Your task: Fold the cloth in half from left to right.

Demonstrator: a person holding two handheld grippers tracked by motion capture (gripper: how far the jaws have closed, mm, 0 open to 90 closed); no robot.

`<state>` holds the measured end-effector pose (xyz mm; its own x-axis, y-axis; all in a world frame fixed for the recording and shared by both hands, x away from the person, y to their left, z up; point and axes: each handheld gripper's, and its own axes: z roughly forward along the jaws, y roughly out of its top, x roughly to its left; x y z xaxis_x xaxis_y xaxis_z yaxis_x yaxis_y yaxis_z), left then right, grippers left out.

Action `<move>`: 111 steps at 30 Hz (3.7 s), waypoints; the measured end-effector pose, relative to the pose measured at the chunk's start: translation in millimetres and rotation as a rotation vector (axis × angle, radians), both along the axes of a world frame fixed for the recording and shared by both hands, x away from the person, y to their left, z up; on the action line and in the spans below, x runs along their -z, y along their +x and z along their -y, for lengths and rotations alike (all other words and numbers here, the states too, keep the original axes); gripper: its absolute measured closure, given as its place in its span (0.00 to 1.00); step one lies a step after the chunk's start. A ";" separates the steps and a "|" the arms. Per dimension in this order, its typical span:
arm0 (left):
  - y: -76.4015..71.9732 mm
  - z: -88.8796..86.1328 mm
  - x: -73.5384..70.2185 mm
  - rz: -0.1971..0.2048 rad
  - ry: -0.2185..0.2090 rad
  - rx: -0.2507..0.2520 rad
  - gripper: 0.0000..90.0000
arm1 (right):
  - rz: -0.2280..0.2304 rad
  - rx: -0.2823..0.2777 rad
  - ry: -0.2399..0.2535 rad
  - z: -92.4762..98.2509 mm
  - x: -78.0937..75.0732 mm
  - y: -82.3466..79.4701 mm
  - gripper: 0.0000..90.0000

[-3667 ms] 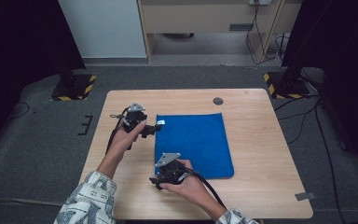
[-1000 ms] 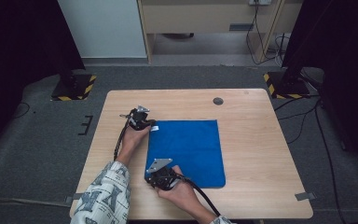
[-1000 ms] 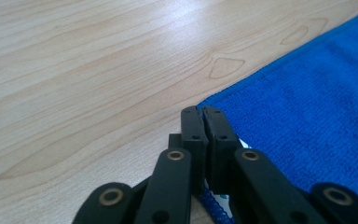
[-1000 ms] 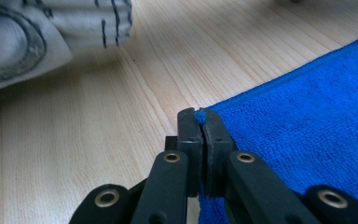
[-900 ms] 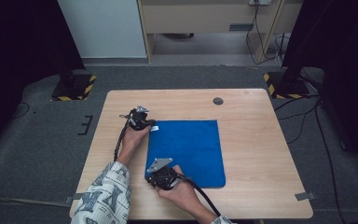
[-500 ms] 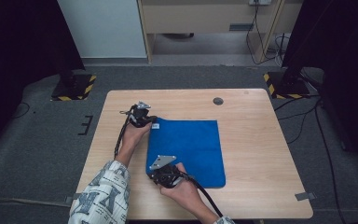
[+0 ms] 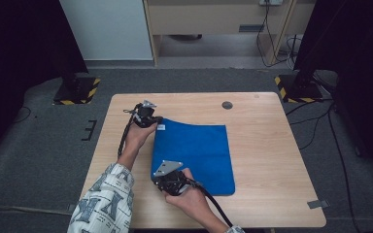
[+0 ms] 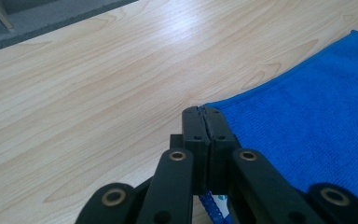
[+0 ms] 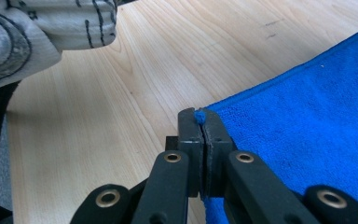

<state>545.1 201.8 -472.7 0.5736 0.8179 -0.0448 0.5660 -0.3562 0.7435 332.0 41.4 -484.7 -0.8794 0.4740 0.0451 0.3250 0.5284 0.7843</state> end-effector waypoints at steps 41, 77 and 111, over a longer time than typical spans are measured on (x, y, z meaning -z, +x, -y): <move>-10.2 -67.7 -15.0 -0.009 0.011 -0.054 0.99 | 0.010 -0.045 0.052 -50.9 -7.5 -8.7 0.99; 10.1 53.3 -13.4 -0.037 0.011 0.054 0.99 | 0.027 0.089 0.104 54.6 -10.5 -16.3 0.99; 20.5 113.4 5.4 -0.081 -0.007 0.090 0.99 | 0.004 0.220 0.079 112.5 6.8 -16.0 0.98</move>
